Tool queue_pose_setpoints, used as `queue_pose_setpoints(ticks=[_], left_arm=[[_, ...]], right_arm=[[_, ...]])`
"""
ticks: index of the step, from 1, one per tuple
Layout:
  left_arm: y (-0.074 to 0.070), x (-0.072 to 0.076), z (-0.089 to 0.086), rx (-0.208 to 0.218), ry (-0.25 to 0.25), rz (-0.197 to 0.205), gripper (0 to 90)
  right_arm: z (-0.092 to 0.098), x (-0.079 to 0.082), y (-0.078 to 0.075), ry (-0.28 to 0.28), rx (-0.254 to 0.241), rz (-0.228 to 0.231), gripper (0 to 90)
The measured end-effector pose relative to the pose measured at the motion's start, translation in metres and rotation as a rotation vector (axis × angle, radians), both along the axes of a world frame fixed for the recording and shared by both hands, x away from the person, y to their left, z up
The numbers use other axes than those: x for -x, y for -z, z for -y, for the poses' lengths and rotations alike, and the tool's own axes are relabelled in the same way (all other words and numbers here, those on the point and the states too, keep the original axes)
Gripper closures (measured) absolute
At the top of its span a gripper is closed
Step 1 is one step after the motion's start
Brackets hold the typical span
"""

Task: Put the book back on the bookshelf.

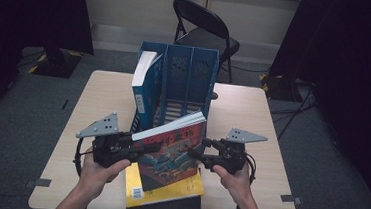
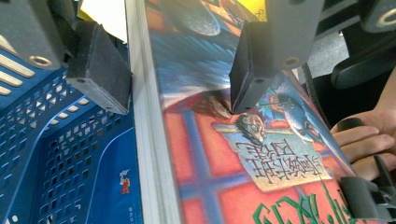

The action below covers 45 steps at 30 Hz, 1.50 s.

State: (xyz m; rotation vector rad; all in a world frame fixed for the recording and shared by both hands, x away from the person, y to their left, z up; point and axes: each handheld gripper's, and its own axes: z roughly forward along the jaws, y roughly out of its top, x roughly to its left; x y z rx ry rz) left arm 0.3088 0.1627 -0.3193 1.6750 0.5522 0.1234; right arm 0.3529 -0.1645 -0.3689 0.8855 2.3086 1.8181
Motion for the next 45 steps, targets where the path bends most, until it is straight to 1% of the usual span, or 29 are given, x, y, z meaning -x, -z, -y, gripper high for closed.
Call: queue_pose_setpoints(ticks=[1,3,5,7,8,11,15,16,17,18,19,20,21,22,24,25,26,28,30,31,34,35,36,37,38,39,41,43,45], left_arm=[[0.002,0.001,0.003,0.006,-0.005,-0.007,70.9],[0.005,0.001,0.008,-0.02,-0.003,-0.011,70.0],[0.01,0.002,0.013,-0.031,-0.017,-0.005,70.0],[0.013,0.0,0.018,-0.062,-0.012,-0.007,69.5],[0.015,0.0,0.02,-0.063,-0.019,-0.001,69.6],[0.02,-0.003,0.023,-0.044,-0.025,-0.028,69.3],[0.021,-0.003,0.024,-0.033,-0.037,-0.018,69.2],[0.021,-0.003,0.025,-0.028,-0.033,-0.011,68.5],[0.021,-0.002,0.025,-0.034,-0.036,-0.005,66.9],[0.021,-0.002,0.025,-0.034,-0.036,-0.01,66.5],[0.021,-0.001,0.025,-0.034,-0.018,-0.014,65.6],[0.021,0.0,0.025,-0.033,-0.011,-0.016,62.7],[0.022,0.001,0.024,-0.035,-0.022,-0.005,63.3],[0.024,0.002,0.024,-0.037,-0.029,-0.002,65.9],[0.03,0.003,0.025,-0.043,-0.049,0.018,68.2],[0.033,0.004,0.026,-0.038,-0.061,0.019,69.6],[0.035,0.004,0.025,-0.027,-0.063,0.024,70.8],[0.033,0.002,0.026,-0.037,-0.06,0.017,71.2],[0.033,0.003,0.027,-0.048,-0.074,0.04,71.2],[0.034,0.003,0.027,-0.051,-0.068,0.044,71.1],[0.035,0.003,0.029,-0.027,-0.071,0.033,68.8],[0.035,0.002,0.029,-0.026,-0.069,0.032,67.6],[0.036,0.002,0.03,-0.024,-0.074,0.038,67.6],[0.037,0.002,0.03,-0.014,-0.081,0.034,68.4],[0.037,0.002,0.03,-0.015,-0.087,0.034,68.5],[0.037,0.001,0.03,-0.023,-0.088,0.044,69.6],[0.037,0.002,0.03,-0.021,-0.1,0.051,72.2],[0.036,0.003,0.031,-0.035,-0.104,0.053,73.8],[0.035,0.002,0.032,-0.037,-0.11,0.037,74.3]], right_arm=[[0.0,0.0,0.0,0.001,0.002,0.001,37.6],[-0.002,0.001,-0.001,-0.001,0.009,0.004,36.5],[-0.002,0.002,-0.002,-0.002,0.015,0.006,36.6],[-0.002,0.003,-0.002,-0.005,0.018,0.008,37.0],[-0.001,0.003,-0.003,-0.006,0.022,0.01,37.1],[0.0,0.004,-0.003,-0.006,0.022,0.009,37.8],[0.0,0.004,-0.003,-0.004,0.028,0.011,37.5],[0.0,0.004,-0.003,-0.005,0.029,0.01,37.4],[0.0,0.004,-0.003,-0.004,0.029,0.01,37.3],[0.0,0.004,-0.003,-0.004,0.029,0.01,37.3],[0.0,0.004,-0.003,-0.005,0.029,0.01,37.3],[0.0,0.004,-0.003,-0.007,0.028,0.01,37.2],[0.0,0.005,-0.003,-0.011,0.027,0.009,37.0],[0.0,0.005,-0.003,-0.014,0.024,0.009,37.0],[0.001,0.005,-0.003,-0.015,0.022,0.008,37.3],[0.001,0.004,-0.003,-0.016,0.021,0.008,37.4],[0.001,0.004,-0.002,-0.016,0.02,0.006,37.9],[0.001,0.004,-0.002,-0.013,0.025,0.01,38.7],[0.002,0.003,-0.001,-0.015,0.024,0.007,39.0],[0.001,0.003,-0.001,-0.014,0.026,0.007,38.9],[0.002,0.003,-0.002,-0.015,0.029,0.004,38.7],[0.002,0.003,-0.002,-0.014,0.032,0.003,38.8],[0.002,0.003,-0.002,-0.013,0.03,0.003,38.8],[0.001,0.003,-0.001,-0.009,0.033,0.006,38.7],[0.001,0.003,-0.001,-0.006,0.036,0.009,38.7],[0.0,0.003,-0.001,-0.004,0.037,0.009,38.7],[0.0,0.003,-0.002,-0.004,0.036,0.006,38.9],[-0.001,0.003,-0.002,0.001,0.043,0.01,38.8],[-0.001,0.002,-0.001,0.006,0.036,0.003,39.0]])
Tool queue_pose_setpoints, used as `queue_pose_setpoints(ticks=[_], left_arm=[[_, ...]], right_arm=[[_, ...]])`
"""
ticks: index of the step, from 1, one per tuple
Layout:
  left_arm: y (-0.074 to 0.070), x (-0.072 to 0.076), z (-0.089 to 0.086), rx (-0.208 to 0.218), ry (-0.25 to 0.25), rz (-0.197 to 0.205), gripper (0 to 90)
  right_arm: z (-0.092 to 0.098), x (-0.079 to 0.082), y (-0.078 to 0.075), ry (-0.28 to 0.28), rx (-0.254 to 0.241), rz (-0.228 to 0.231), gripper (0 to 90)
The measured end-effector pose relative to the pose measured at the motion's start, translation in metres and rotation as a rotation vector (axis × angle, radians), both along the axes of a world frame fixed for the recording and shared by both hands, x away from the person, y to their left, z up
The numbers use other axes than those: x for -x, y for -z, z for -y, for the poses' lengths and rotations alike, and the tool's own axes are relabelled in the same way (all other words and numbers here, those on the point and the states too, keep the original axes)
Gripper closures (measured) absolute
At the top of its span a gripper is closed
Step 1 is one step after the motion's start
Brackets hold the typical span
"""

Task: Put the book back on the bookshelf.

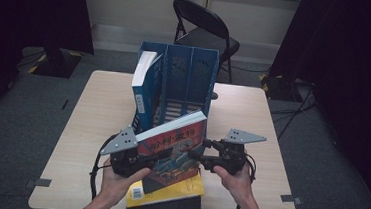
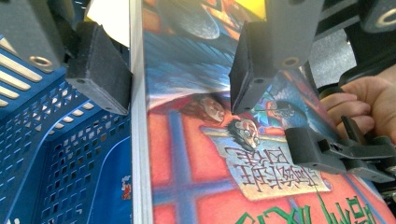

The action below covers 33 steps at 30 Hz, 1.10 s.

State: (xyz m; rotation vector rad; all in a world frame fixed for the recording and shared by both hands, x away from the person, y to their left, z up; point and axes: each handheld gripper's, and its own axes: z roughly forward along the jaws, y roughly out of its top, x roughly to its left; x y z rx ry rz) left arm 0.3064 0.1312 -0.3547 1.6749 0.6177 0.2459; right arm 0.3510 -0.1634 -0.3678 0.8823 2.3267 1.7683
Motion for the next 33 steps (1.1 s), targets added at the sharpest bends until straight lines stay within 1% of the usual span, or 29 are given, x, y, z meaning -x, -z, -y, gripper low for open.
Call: queue_pose_setpoints(ticks=[1,2,3,4,6,8,9,14,15,17,19,23,25,27,29,31,33], left_arm=[[0.0,0.0,0.0,0.011,-0.012,-0.012,74.4],[0.001,-0.001,-0.001,0.028,-0.019,-0.034,74.4],[0.001,-0.002,-0.002,0.039,-0.017,-0.058,74.4],[0.002,-0.004,-0.003,0.049,-0.009,-0.069,74.5],[0.003,-0.004,-0.005,0.052,-0.013,-0.065,74.5],[0.001,-0.003,-0.006,0.032,-0.035,-0.045,74.5],[0.0,-0.003,-0.007,0.022,-0.04,-0.044,74.6],[0.0,-0.003,-0.017,0.039,-0.046,-0.069,74.5],[0.0,-0.003,-0.019,0.035,-0.05,-0.075,74.6],[-0.001,-0.002,-0.022,0.037,-0.06,-0.089,74.5],[-0.002,-0.004,-0.024,0.043,-0.059,-0.1,74.5],[-0.003,-0.004,-0.027,0.038,-0.066,-0.103,74.5],[-0.005,-0.003,-0.027,0.028,-0.065,-0.105,74.5],[-0.007,-0.002,-0.026,0.015,-0.069,-0.1,74.5],[-0.008,-0.001,-0.027,0.007,-0.072,-0.098,74.5],[-0.009,0.0,-0.028,0.006,-0.077,-0.102,74.5],[-0.009,0.0,-0.029,0.016,-0.087,-0.105,74.5]], right_arm=[[0.0,0.0,0.001,0.006,0.001,0.005,39.9],[0.0,0.001,0.001,0.008,0.005,0.012,40.4],[0.0,0.001,0.001,0.007,0.007,0.014,40.5],[0.0,0.0,0.002,0.005,0.004,0.014,40.8],[0.001,-0.001,0.003,-0.004,0.0,0.003,41.7],[0.002,-0.001,0.003,0.003,-0.01,0.001,39.3],[0.003,-0.001,0.002,0.005,-0.009,0.0,38.0],[0.005,0.001,0.004,0.013,-0.006,-0.009,35.7],[0.006,0.002,0.005,0.012,0.002,-0.01,35.6],[0.007,0.004,0.009,0.018,0.013,-0.016,35.3],[0.01,0.006,0.014,0.025,0.025,-0.025,34.9],[0.017,0.01,0.023,0.043,0.047,-0.048,32.9],[0.022,0.012,0.027,0.054,0.048,-0.057,32.9],[0.028,0.015,0.032,0.068,0.042,-0.076,32.7],[0.033,0.018,0.037,0.08,0.052,-0.087,32.6],[0.038,0.02,0.043,0.089,0.047,-0.097,32.6],[0.04,0.02,0.046,0.096,0.052,-0.106,32.7]])
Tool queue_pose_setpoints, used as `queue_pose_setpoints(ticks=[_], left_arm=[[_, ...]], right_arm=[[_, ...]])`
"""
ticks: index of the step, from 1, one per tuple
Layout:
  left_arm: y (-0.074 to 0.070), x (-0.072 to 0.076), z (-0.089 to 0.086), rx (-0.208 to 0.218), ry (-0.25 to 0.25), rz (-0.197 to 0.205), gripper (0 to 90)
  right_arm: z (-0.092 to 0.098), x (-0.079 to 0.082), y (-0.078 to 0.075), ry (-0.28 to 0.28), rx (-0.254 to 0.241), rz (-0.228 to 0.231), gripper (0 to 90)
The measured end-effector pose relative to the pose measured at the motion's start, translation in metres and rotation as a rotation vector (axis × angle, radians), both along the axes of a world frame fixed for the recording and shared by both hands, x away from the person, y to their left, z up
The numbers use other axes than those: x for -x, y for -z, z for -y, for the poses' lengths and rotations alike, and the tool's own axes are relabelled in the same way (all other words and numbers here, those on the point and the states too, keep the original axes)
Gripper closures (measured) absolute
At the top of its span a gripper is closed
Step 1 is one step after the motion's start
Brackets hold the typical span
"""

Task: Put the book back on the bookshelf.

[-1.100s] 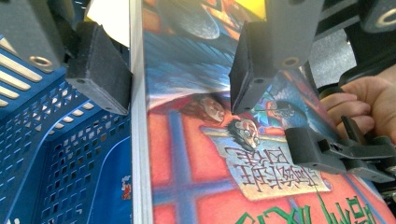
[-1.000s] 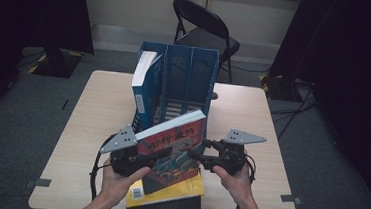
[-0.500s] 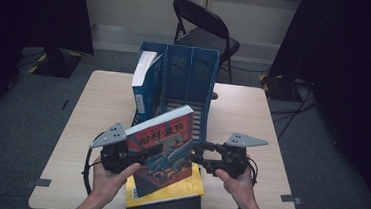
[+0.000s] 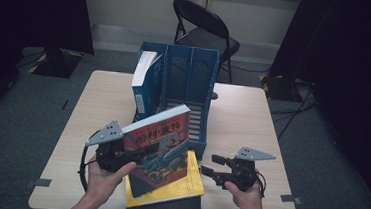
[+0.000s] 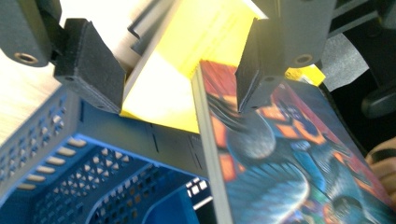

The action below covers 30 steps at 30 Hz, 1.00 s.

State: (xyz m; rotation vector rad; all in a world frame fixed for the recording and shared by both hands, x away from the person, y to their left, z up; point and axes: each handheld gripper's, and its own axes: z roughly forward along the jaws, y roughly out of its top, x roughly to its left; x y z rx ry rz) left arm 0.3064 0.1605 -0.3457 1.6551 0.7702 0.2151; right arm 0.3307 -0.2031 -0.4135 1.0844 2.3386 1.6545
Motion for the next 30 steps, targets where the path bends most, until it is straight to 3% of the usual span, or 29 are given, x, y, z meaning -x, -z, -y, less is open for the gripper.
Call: queue_pose_setpoints(ticks=[3,18,30], left_arm=[[-0.001,-0.002,-0.004,0.004,0.008,-0.011,74.5],[-0.011,-0.001,-0.016,-0.045,-0.033,0.021,74.6],[-0.022,-0.004,-0.022,-0.035,-0.075,0.024,74.5]], right_arm=[[0.0,-0.001,0.002,-0.01,0.004,-0.008,32.8],[-0.003,-0.005,0.004,-0.016,0.011,-0.021,31.7],[-0.002,-0.007,0.006,-0.01,0.015,-0.037,29.6]])
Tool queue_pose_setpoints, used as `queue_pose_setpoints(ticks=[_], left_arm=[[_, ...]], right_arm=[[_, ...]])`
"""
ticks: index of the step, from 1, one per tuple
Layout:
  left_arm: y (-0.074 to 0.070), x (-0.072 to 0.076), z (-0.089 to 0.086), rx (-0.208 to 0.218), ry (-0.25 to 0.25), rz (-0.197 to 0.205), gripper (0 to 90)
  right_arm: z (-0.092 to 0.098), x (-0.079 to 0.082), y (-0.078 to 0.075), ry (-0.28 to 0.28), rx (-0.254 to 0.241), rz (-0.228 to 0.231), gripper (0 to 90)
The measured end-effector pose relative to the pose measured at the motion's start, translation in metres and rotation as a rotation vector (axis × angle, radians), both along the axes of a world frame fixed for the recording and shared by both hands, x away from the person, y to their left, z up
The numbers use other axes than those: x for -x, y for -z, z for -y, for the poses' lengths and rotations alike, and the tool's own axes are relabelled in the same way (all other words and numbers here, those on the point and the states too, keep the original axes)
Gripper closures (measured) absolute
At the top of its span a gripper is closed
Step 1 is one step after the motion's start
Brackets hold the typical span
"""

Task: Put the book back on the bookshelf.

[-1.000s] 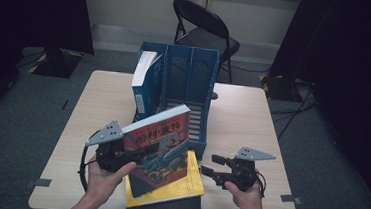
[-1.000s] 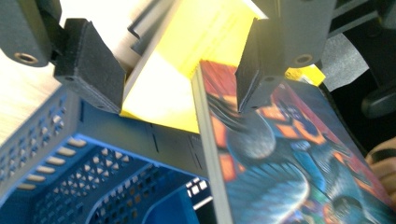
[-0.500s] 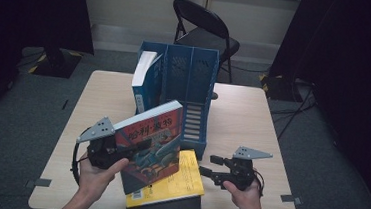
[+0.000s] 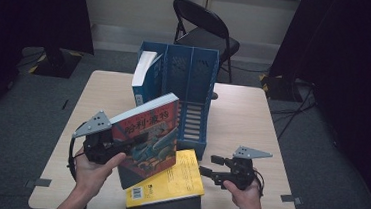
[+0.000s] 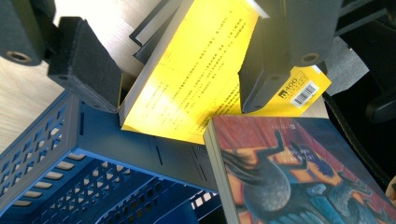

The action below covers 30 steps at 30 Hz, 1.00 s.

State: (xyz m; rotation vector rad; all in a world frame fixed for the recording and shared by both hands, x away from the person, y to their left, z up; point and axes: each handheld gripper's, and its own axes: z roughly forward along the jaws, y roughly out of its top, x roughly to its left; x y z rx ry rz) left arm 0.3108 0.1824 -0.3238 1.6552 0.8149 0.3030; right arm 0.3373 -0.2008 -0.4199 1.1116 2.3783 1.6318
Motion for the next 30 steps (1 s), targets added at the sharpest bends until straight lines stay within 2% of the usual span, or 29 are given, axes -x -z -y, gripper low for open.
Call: queue_pose_setpoints(ticks=[4,7,11,15,20,24,30], left_arm=[[-0.006,-0.002,-0.004,0.009,0.0,0.014,74.5],[-0.011,-0.002,-0.007,0.003,-0.003,0.026,74.5],[-0.015,-0.005,-0.007,0.002,-0.026,0.031,74.5],[-0.018,-0.01,-0.005,-0.002,-0.049,0.039,74.5],[-0.021,-0.018,-0.004,0.012,-0.068,0.029,74.6],[-0.027,-0.026,-0.001,0.005,-0.095,0.044,74.6],[-0.035,-0.035,0.003,0.02,-0.124,0.052,74.5]], right_arm=[[-0.001,0.0,0.0,-0.003,0.002,-0.001,29.4],[0.0,-0.001,0.0,-0.004,-0.018,-0.011,29.5],[0.0,-0.002,0.0,-0.002,-0.016,-0.01,29.4],[-0.001,-0.001,0.001,-0.006,-0.011,-0.01,29.5],[-0.001,-0.001,0.002,-0.01,-0.006,-0.015,29.4],[-0.002,-0.003,0.004,-0.008,-0.004,-0.019,29.3],[-0.002,-0.003,0.004,-0.01,-0.007,-0.022,29.1]])
